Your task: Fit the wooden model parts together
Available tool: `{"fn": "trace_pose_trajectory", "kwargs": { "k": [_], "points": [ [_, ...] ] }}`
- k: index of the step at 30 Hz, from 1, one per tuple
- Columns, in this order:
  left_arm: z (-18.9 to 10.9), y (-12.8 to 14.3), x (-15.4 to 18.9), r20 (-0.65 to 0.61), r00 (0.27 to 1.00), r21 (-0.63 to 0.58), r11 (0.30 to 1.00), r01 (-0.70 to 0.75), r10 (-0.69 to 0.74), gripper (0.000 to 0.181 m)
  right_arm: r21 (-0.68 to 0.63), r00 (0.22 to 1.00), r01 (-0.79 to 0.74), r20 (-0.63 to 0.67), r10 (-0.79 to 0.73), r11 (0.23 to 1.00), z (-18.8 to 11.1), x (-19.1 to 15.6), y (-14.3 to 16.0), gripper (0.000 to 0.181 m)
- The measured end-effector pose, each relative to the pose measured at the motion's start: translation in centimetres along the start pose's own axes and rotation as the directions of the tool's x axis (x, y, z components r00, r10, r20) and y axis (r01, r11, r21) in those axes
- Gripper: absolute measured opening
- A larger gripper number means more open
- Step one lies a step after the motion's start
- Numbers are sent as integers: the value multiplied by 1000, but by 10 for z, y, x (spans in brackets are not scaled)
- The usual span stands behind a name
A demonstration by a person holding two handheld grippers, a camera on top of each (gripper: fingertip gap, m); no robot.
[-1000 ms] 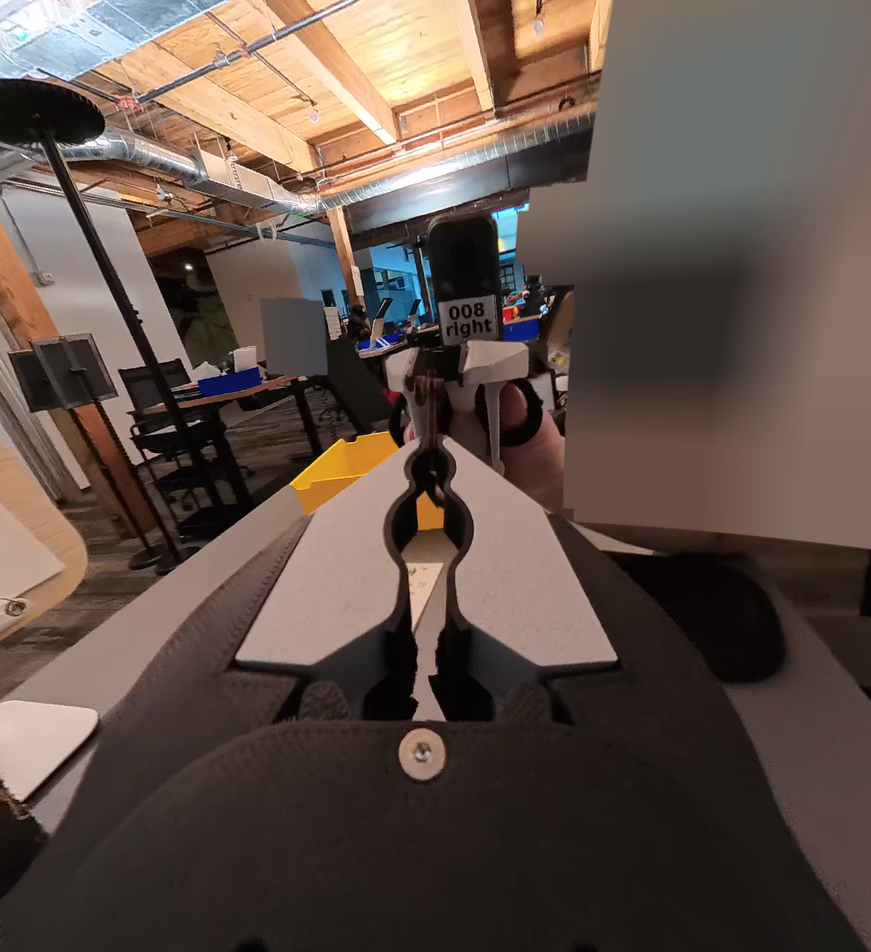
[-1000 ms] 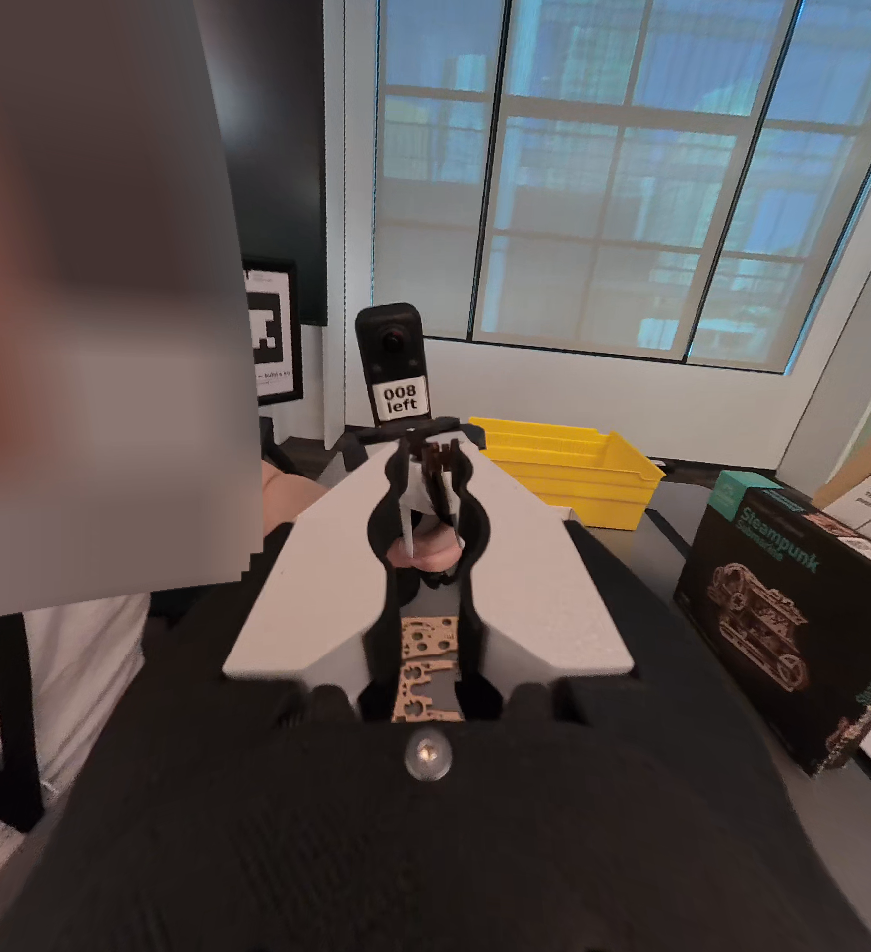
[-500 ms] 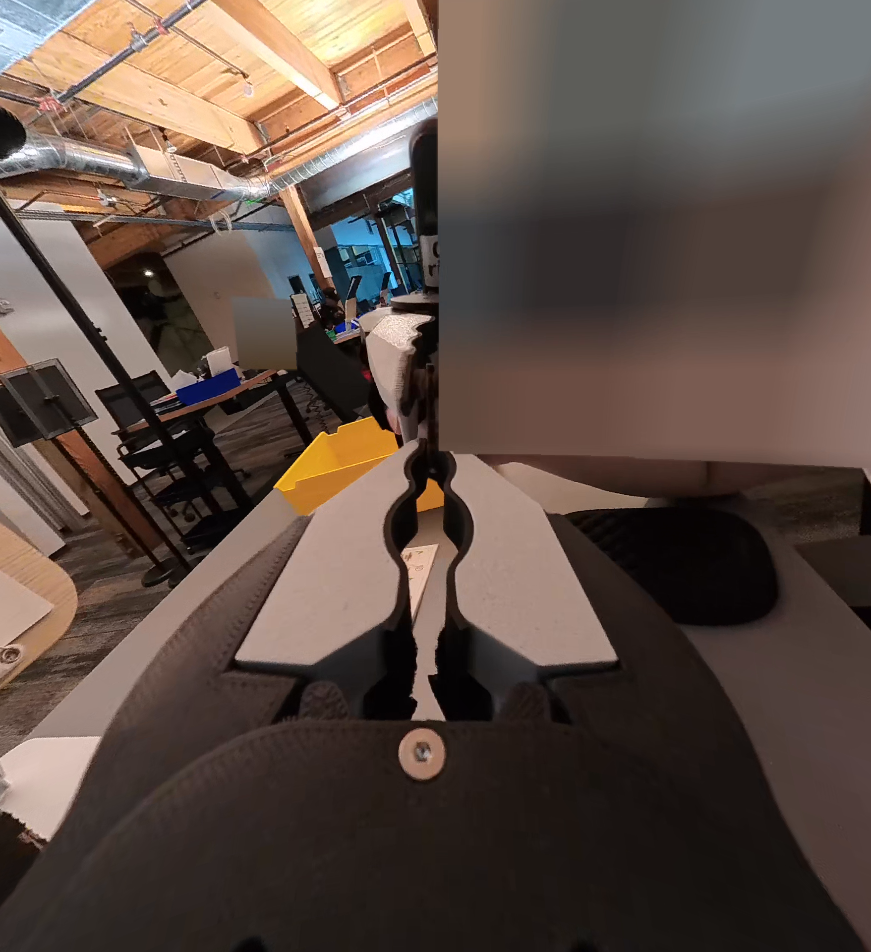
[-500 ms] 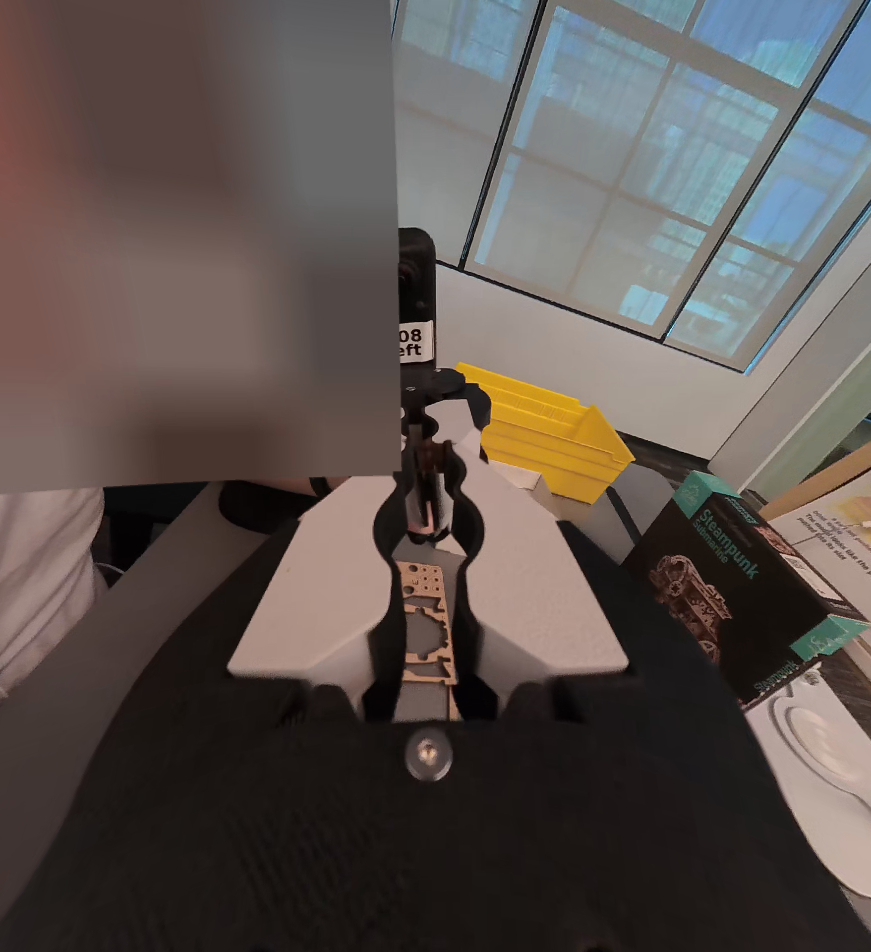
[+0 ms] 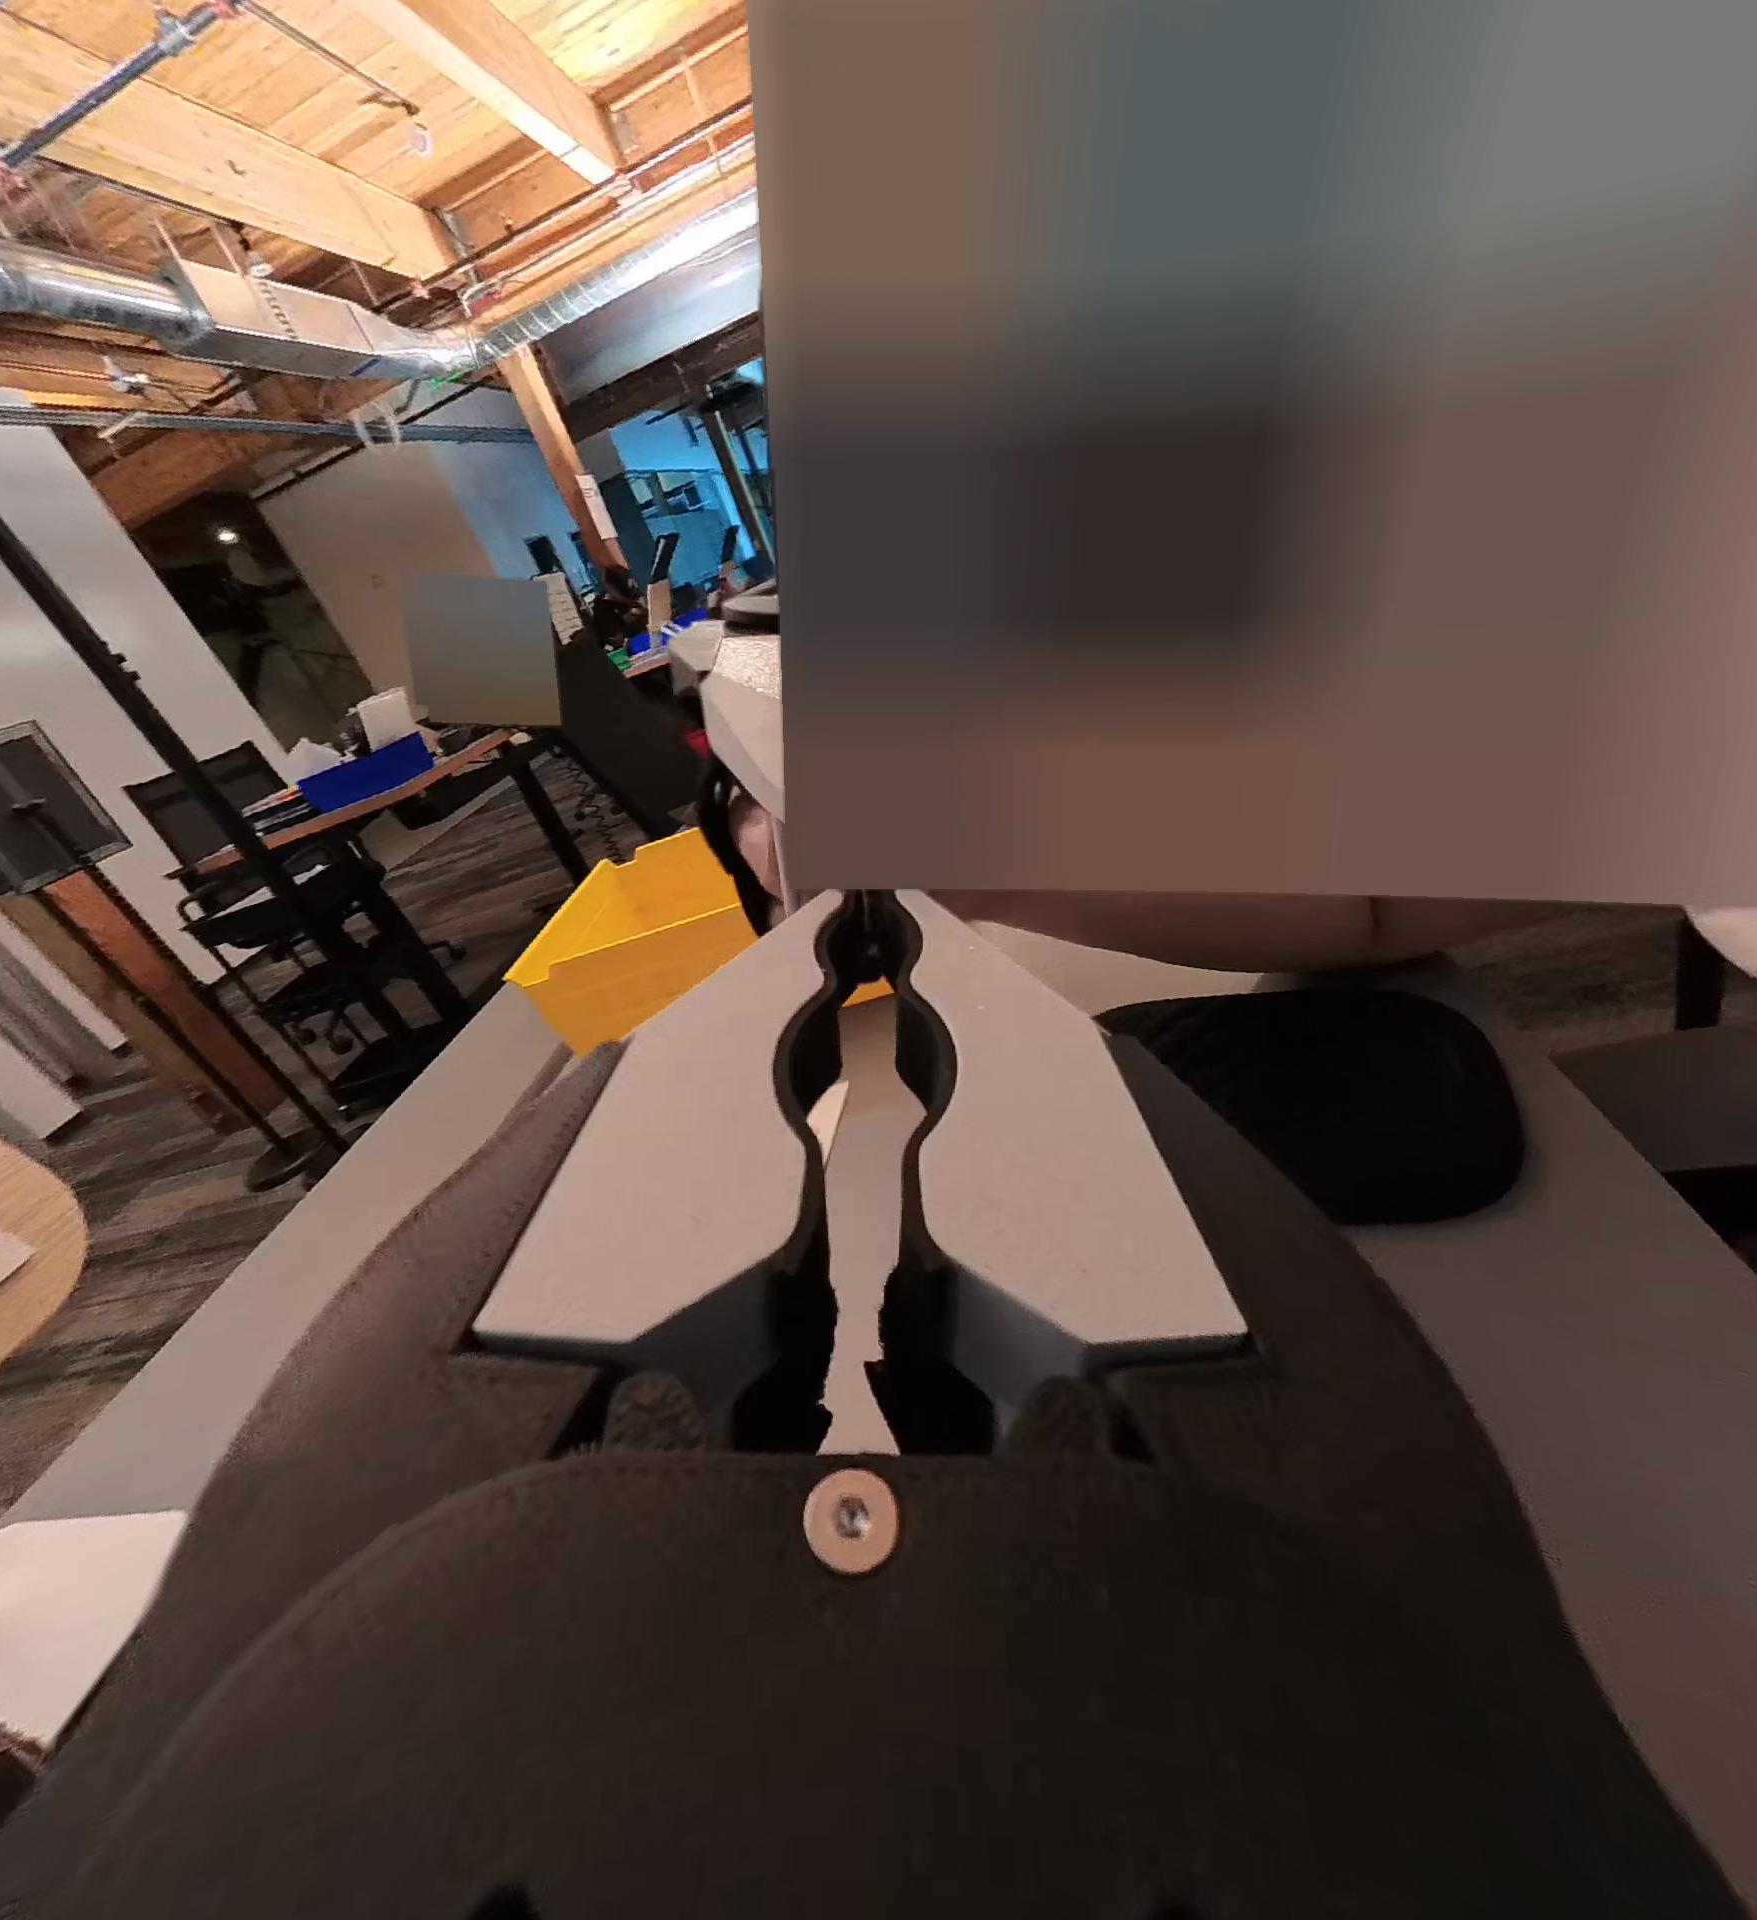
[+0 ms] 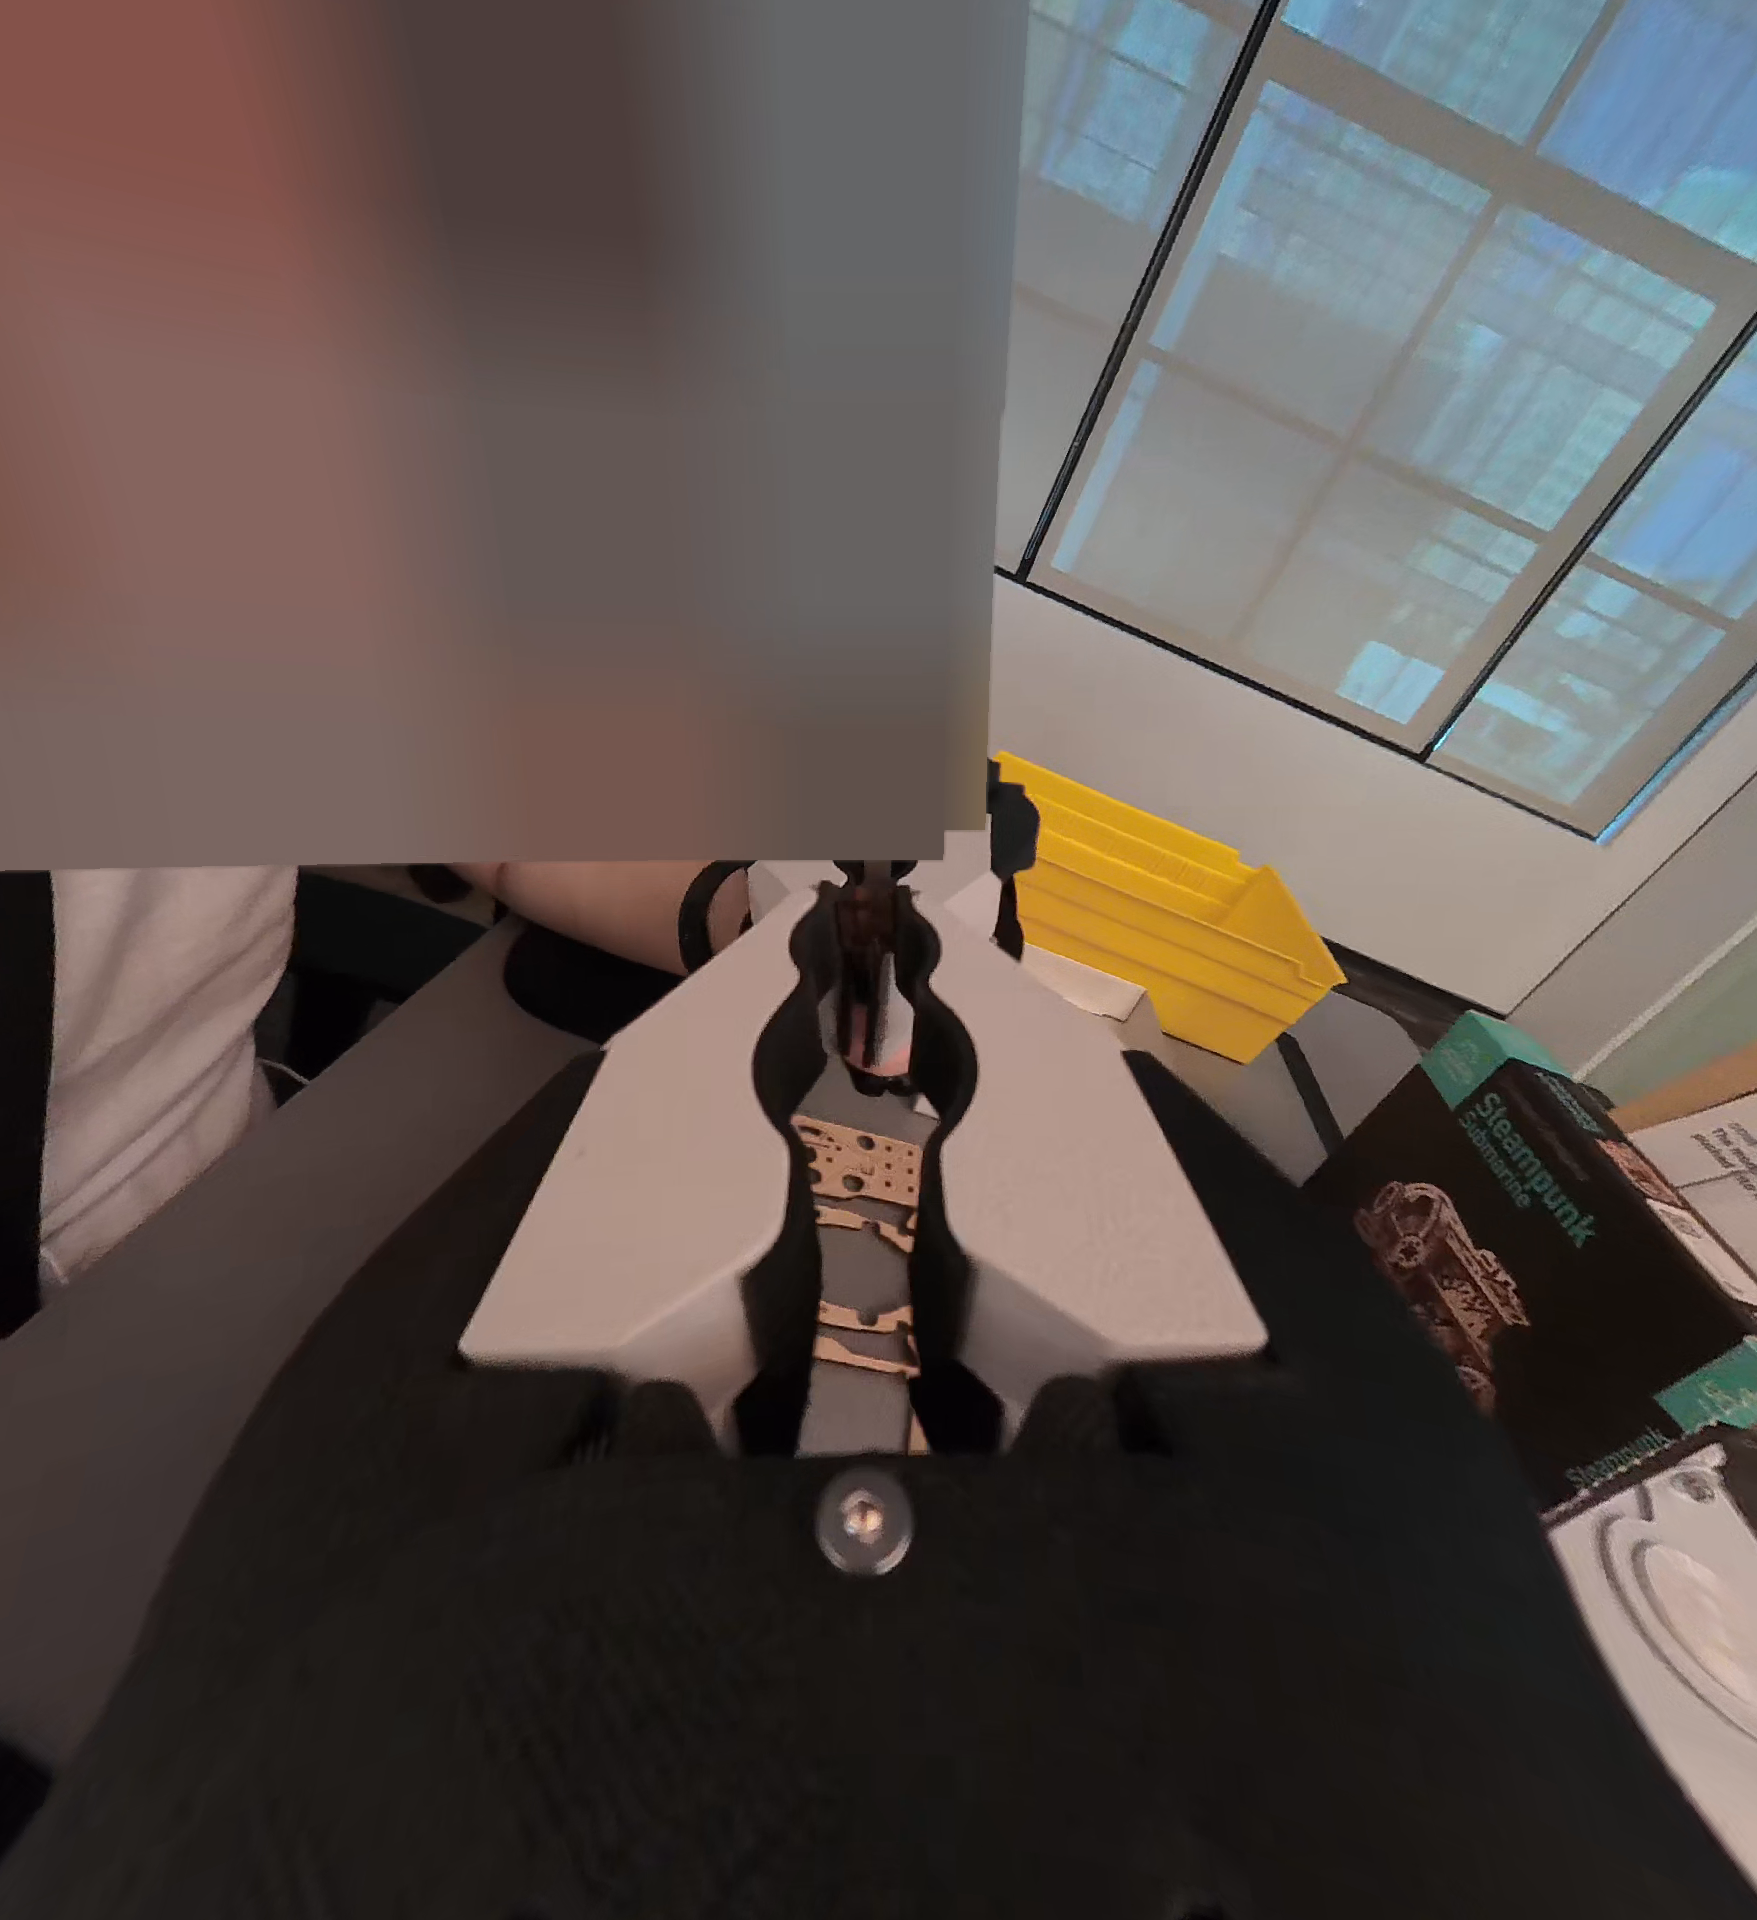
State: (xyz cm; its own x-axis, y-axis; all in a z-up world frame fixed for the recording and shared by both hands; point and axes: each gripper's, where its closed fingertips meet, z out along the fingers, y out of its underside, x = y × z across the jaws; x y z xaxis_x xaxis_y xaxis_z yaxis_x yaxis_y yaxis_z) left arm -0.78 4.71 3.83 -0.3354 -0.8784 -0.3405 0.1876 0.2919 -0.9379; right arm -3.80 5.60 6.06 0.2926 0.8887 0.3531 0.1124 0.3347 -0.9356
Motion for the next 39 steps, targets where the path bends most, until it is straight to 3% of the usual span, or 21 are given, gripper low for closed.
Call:
{"fn": "trace_pose_trajectory", "kwargs": {
  "k": [2, 5, 10, 18, 22, 29, 34, 35, 39],
  "points": [
    [-1, 1, 0, -3, 1000, -15, 1000, -5, 5, 0, -19, 999, -26, 19, 27, 999, -1, 0, 1, 8],
    [0, 3, -1, 0, 1000, -59, 998, -21, 21, 0, -99, 993, 96, -55, -102, 990, -2, 2, 0, 12],
    [1, 16, -2, 18, 989, -195, 971, -139, 145, 0, -414, 961, 206, -84, -263, 886, -4, 0, 20, 10],
    [4, 35, -1, 2, 980, -333, 924, -189, 201, 0, -613, 932, 254, -50, -359, 748, -10, -2, 39, 9],
    [5, 41, 2, -18, 981, -344, 920, -189, 195, 0, -651, 911, 313, -1, -413, 691, -12, -7, 44, 8],
    [4, 46, 0, -24, 987, -346, 926, -155, 156, 1, -648, 908, 322, 4, -420, 690, -11, -4, 50, 8],
    [3, 45, 0, -30, 994, -325, 939, -113, 109, 0, -590, 960, 187, -61, -274, 786, -9, -1, 46, 11],
    [3, 46, 0, -34, 994, -332, 937, -110, 105, 0, -587, 955, 194, -69, -288, 786, -8, 1, 45, 20],
    [2, 48, -1, -32, 991, -349, 928, -131, 128, 0, -610, 949, 217, -49, -310, 762, -10, -3, 46, 9]
  ]
}}
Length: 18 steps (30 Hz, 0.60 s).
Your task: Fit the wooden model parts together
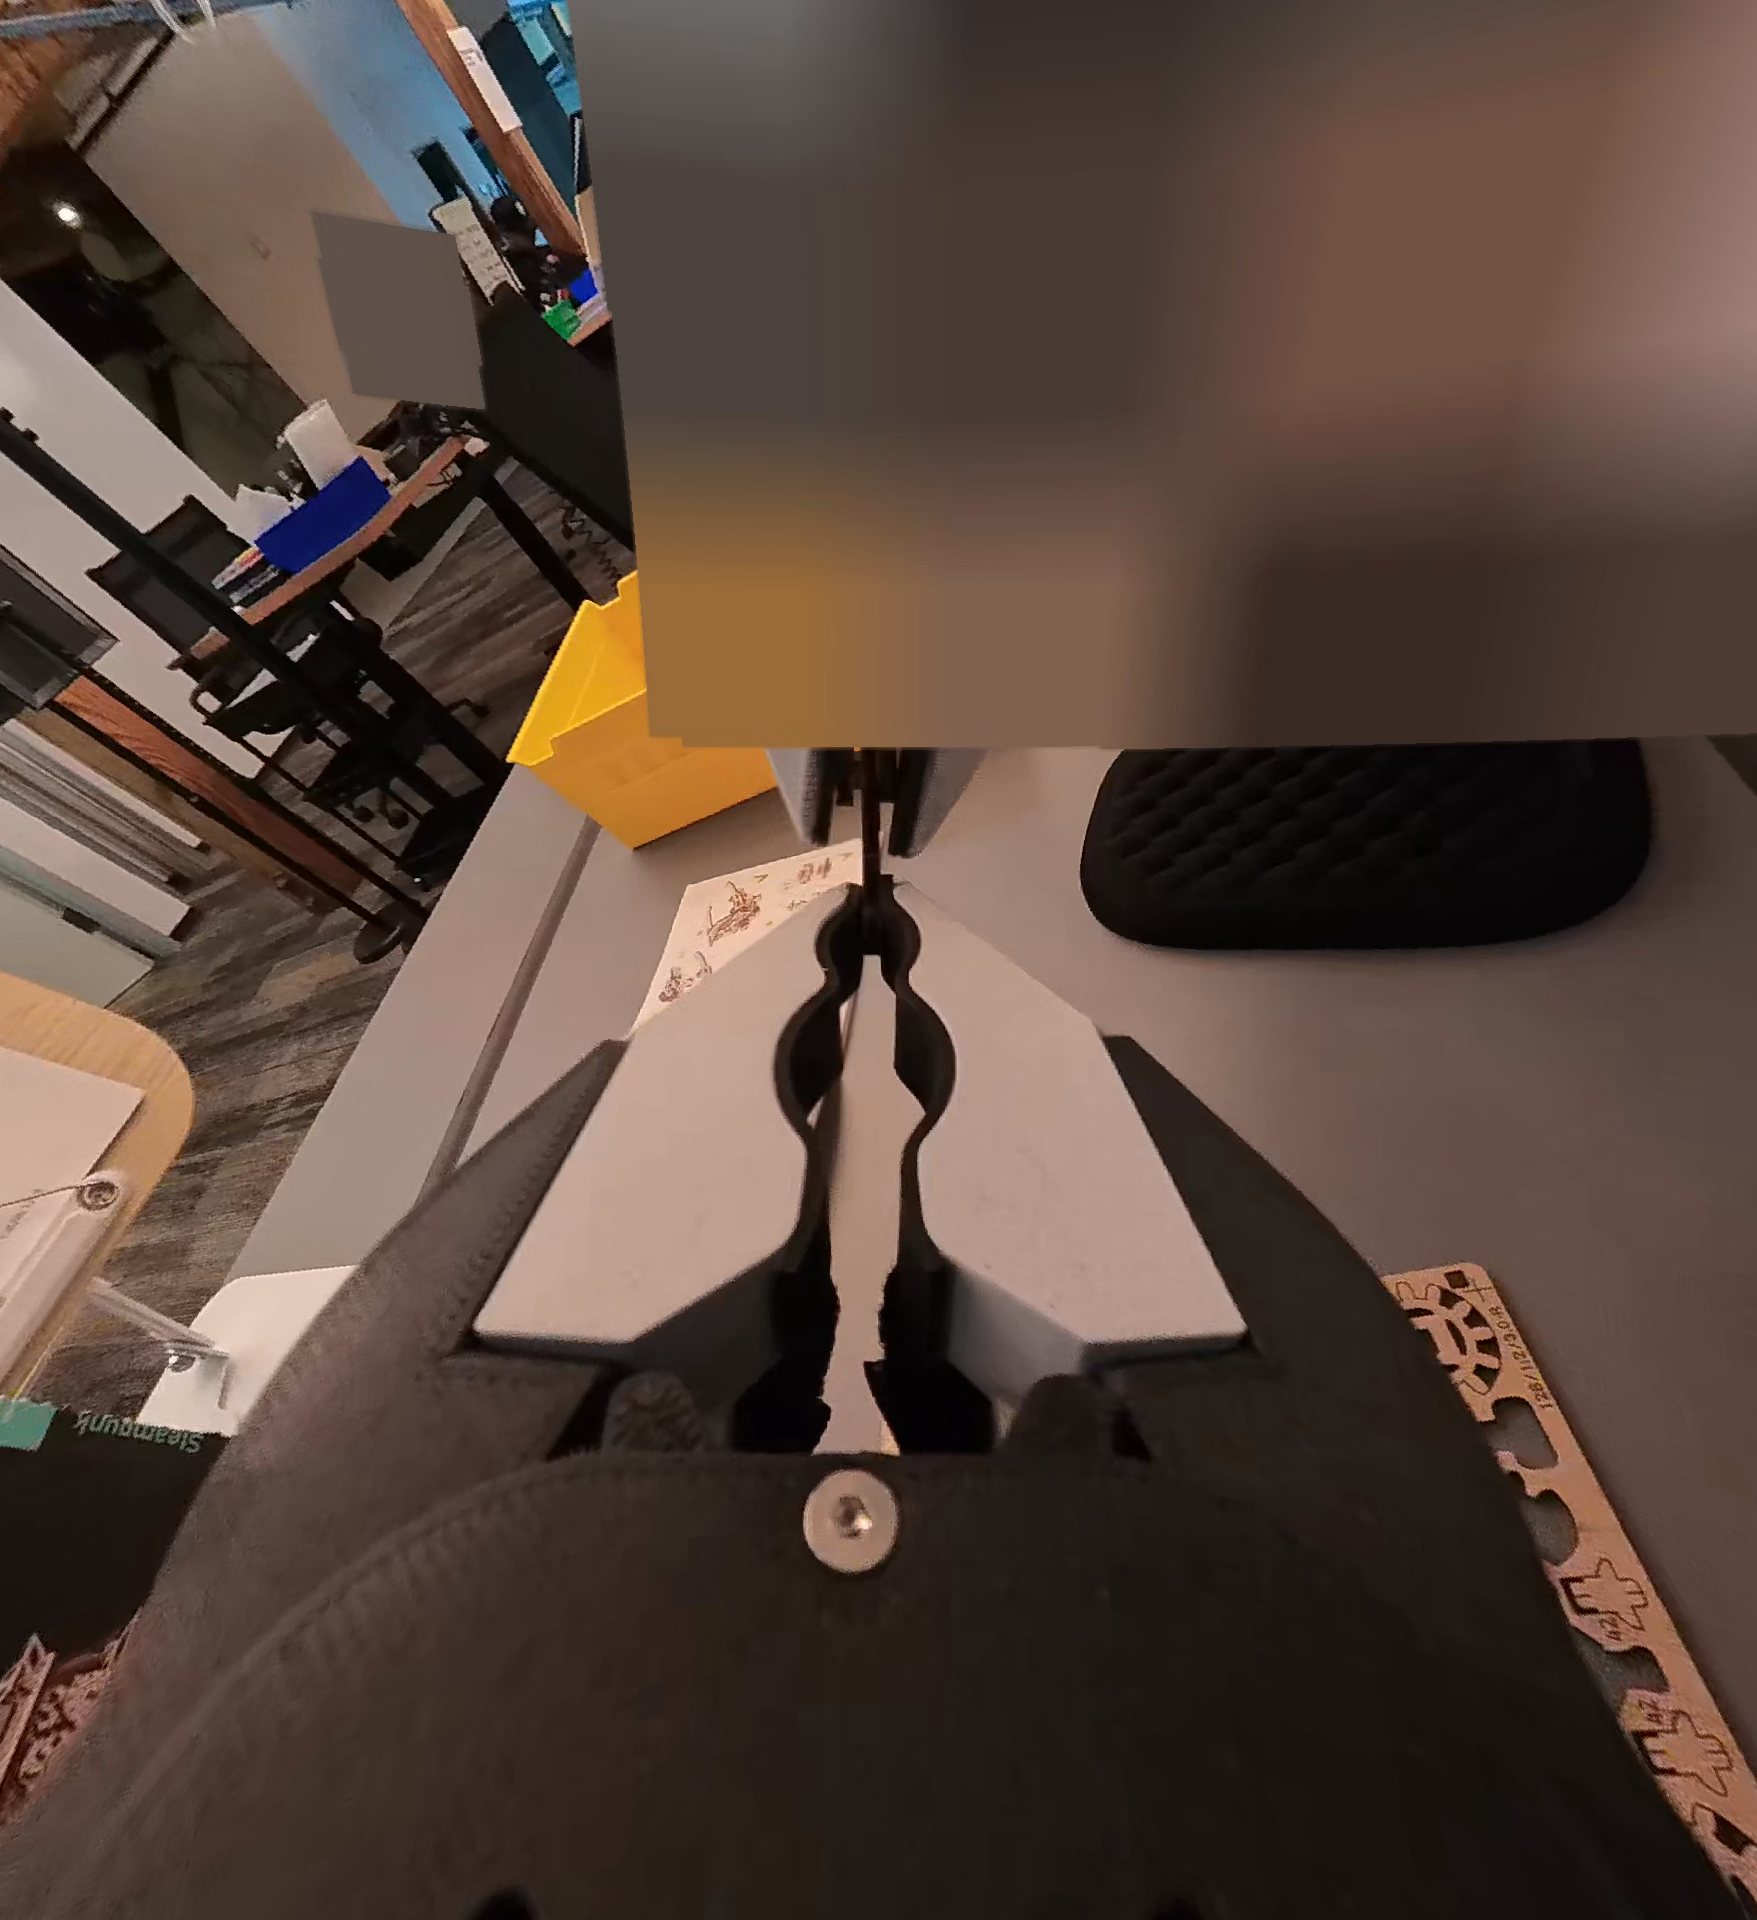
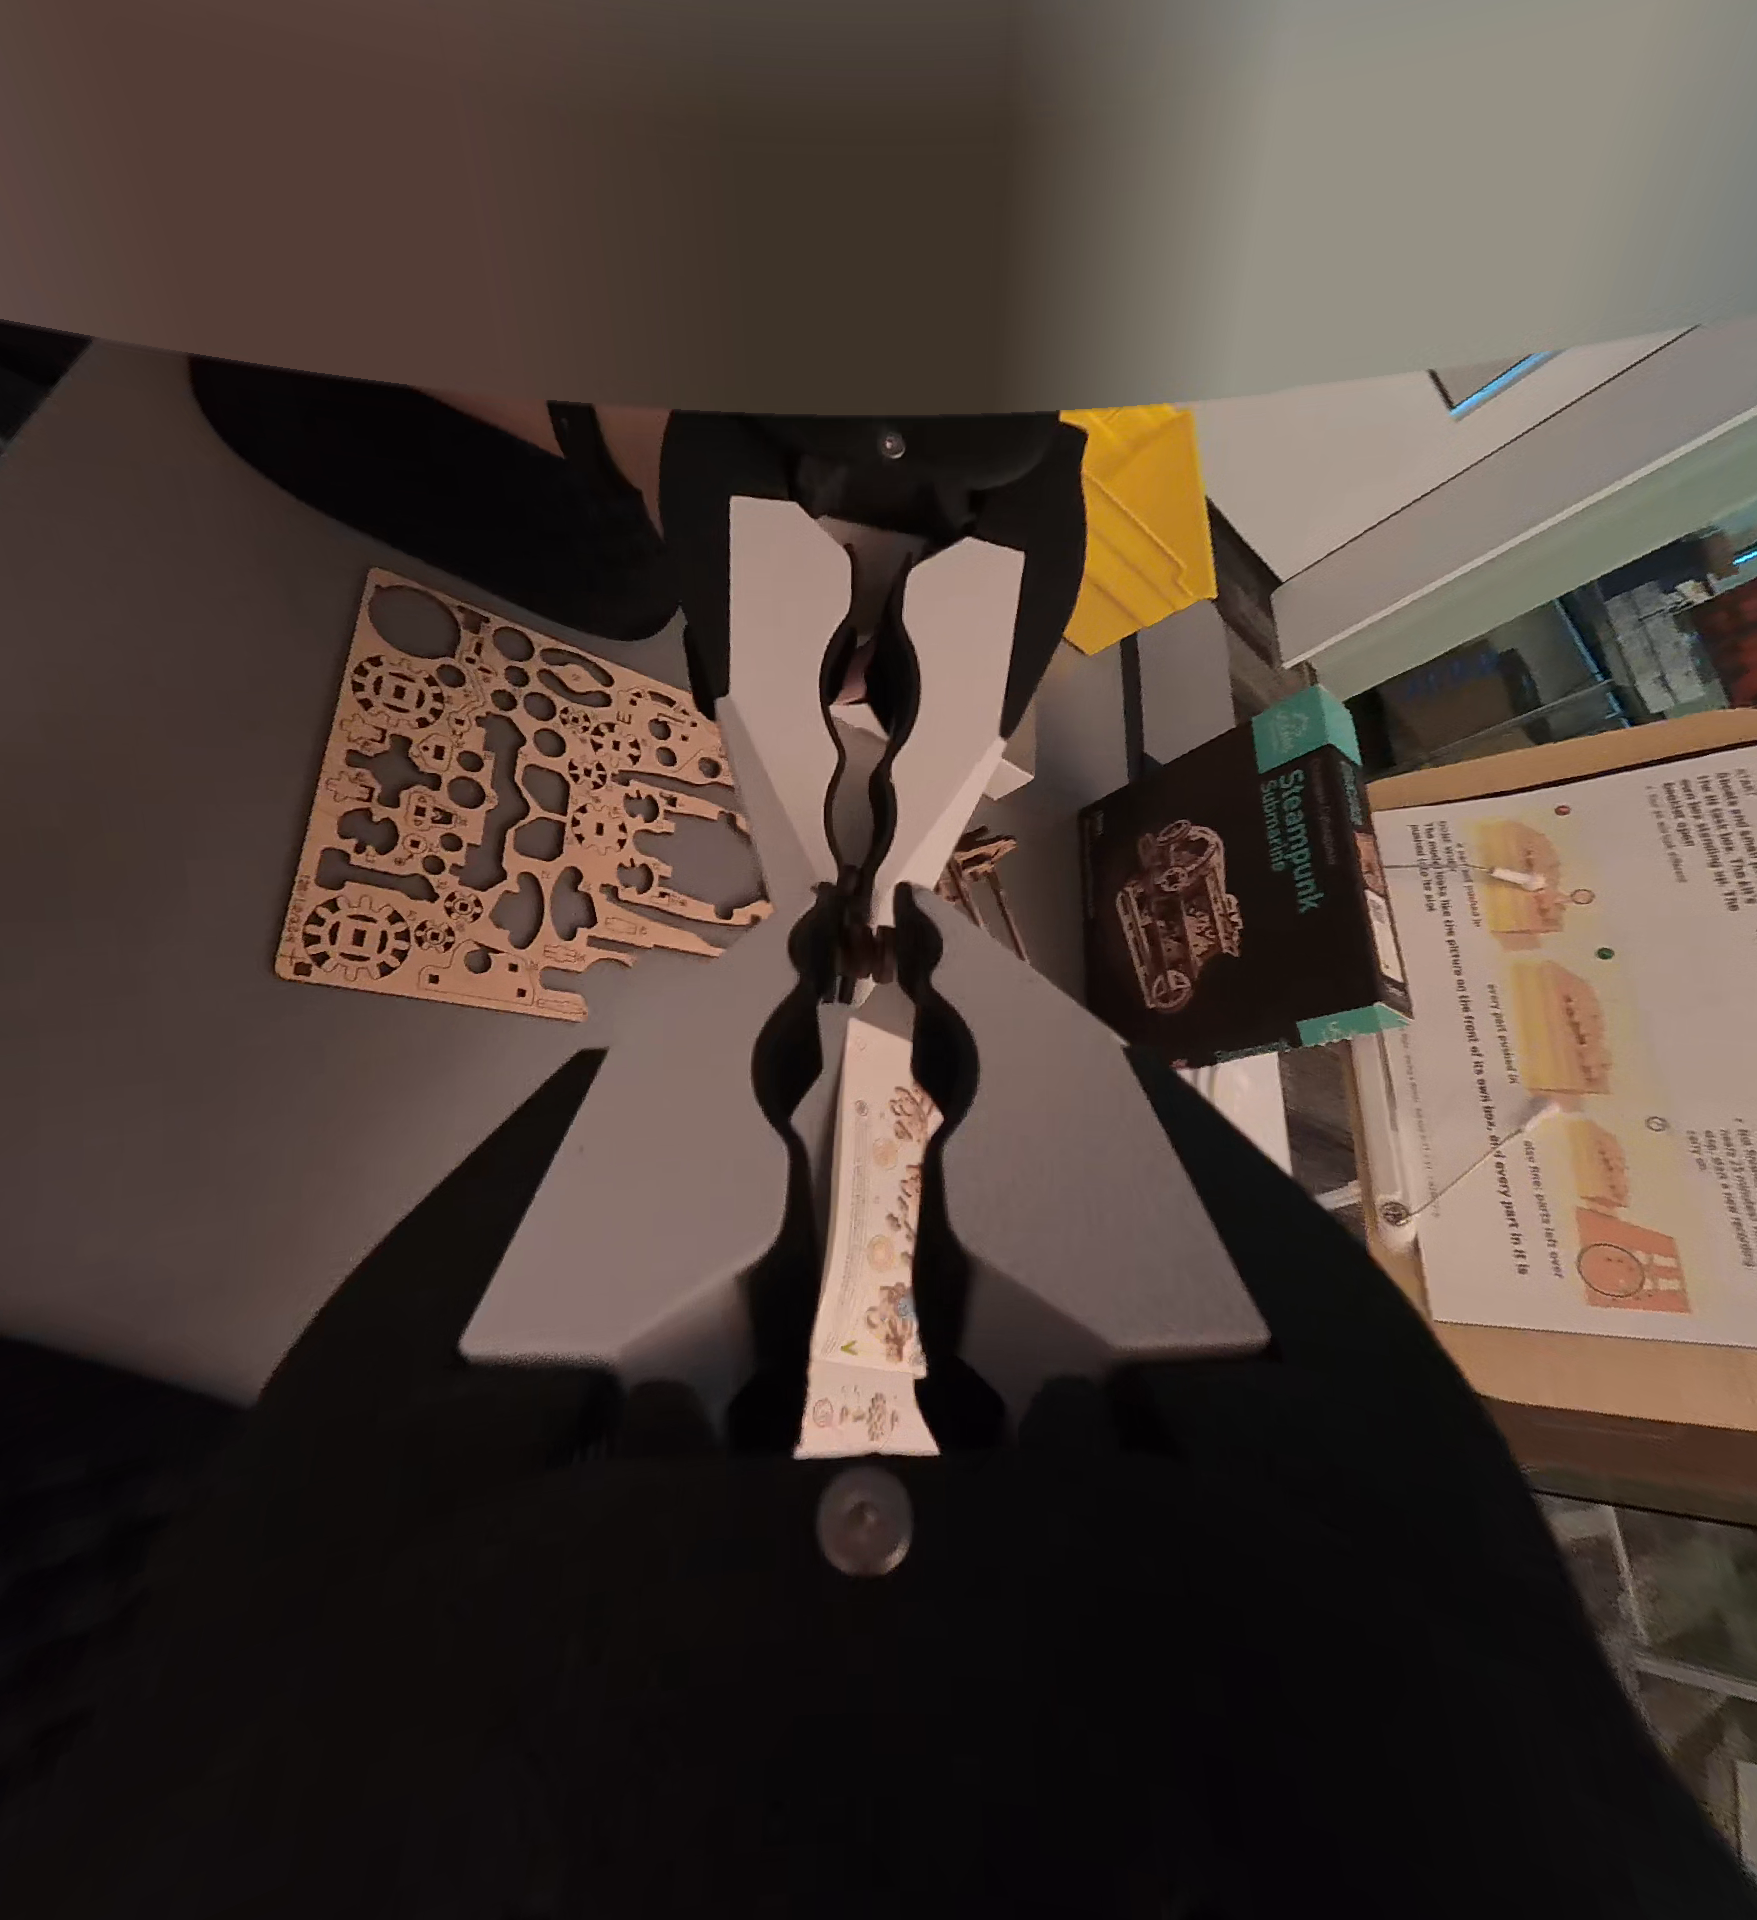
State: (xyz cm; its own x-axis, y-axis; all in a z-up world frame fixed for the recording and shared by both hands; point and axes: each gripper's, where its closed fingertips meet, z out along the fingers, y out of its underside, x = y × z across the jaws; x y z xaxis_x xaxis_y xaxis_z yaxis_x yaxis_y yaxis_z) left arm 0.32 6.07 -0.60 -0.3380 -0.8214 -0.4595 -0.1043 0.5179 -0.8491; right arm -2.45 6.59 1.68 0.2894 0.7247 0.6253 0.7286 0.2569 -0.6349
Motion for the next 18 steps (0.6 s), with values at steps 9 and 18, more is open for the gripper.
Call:
{"fn": "trace_pose_trajectory", "kwargs": {
  "k": [9, 18],
  "points": [
    [-5, -10, -5, 53, 998, 24, 999, -25, 23, 1, 63, 999, 28, -35, -26, 998, -5, 5, -9, 8],
    [-14, -28, -6, 114, 989, 72, 992, -106, 97, 0, 183, 999, -3, -42, 11, 983, -15, 13, -16, 19]
  ]
}}
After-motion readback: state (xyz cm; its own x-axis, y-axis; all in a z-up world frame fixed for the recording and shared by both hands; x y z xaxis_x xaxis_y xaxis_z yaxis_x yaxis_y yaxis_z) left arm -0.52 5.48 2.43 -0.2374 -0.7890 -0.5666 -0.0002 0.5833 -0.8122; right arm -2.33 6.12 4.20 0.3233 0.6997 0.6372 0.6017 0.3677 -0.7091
